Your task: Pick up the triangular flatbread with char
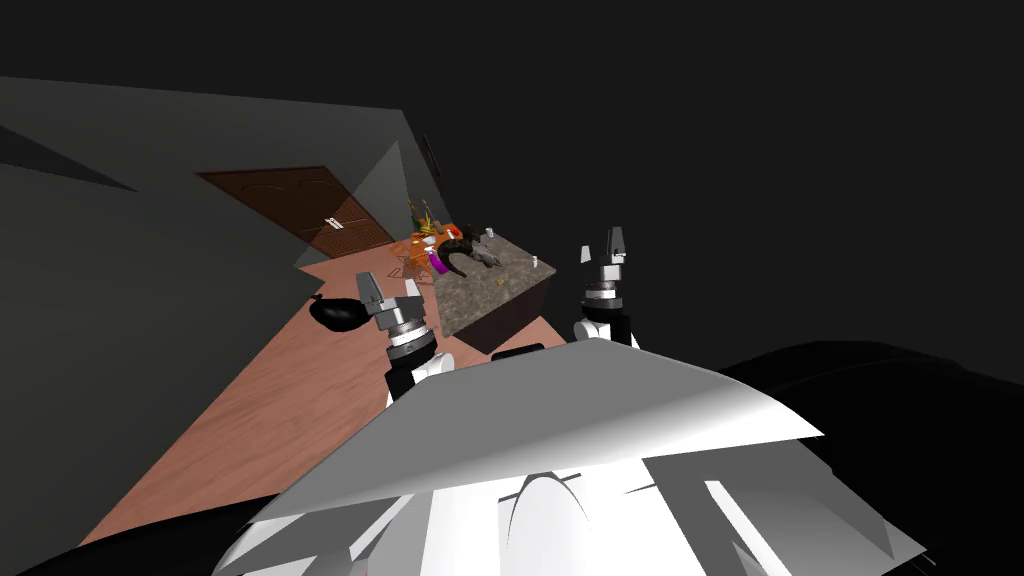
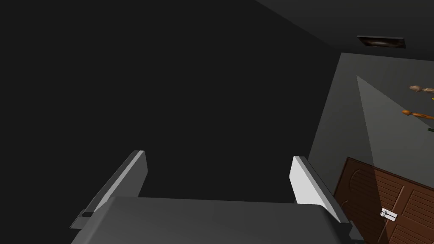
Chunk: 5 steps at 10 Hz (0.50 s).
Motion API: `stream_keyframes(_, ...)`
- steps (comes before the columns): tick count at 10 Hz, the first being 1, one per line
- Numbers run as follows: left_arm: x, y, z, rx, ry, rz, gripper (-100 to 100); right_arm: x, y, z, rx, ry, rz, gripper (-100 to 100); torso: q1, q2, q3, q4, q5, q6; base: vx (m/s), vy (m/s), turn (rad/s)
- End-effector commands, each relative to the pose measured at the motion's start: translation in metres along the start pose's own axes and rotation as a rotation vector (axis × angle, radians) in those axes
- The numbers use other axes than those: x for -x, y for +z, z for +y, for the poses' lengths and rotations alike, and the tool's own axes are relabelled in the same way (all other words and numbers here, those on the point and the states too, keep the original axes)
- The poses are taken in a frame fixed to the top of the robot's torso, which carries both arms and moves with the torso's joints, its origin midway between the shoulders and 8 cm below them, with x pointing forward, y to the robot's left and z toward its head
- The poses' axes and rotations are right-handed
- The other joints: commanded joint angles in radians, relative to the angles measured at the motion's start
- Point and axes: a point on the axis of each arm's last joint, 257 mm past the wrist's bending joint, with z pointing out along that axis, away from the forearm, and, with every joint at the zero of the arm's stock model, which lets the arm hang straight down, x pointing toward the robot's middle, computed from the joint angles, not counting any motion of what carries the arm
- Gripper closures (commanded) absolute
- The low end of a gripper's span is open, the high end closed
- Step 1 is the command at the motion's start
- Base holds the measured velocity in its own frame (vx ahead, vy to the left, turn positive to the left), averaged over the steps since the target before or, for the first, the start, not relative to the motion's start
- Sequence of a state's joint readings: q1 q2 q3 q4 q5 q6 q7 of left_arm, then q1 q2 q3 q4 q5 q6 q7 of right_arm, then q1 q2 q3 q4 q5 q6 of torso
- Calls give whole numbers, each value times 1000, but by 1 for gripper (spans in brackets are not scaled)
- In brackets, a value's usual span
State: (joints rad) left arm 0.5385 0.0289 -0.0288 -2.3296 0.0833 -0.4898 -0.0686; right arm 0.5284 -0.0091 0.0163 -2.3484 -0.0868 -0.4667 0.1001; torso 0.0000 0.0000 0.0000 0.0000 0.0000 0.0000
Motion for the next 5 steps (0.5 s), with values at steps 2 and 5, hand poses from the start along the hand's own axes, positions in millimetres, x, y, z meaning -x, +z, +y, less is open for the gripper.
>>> stream_keyframes(2,-7,5,12,38,16,50,-100,0,0,0,0,0,0,0,0,0,0,0,0,0,-8,-10,-51)
stream_keyframes(5,-14,12,29,93,39,98,-100,0,0,0,0,0,0,0,0,1,1,0,0,0,-19,-7,-49)
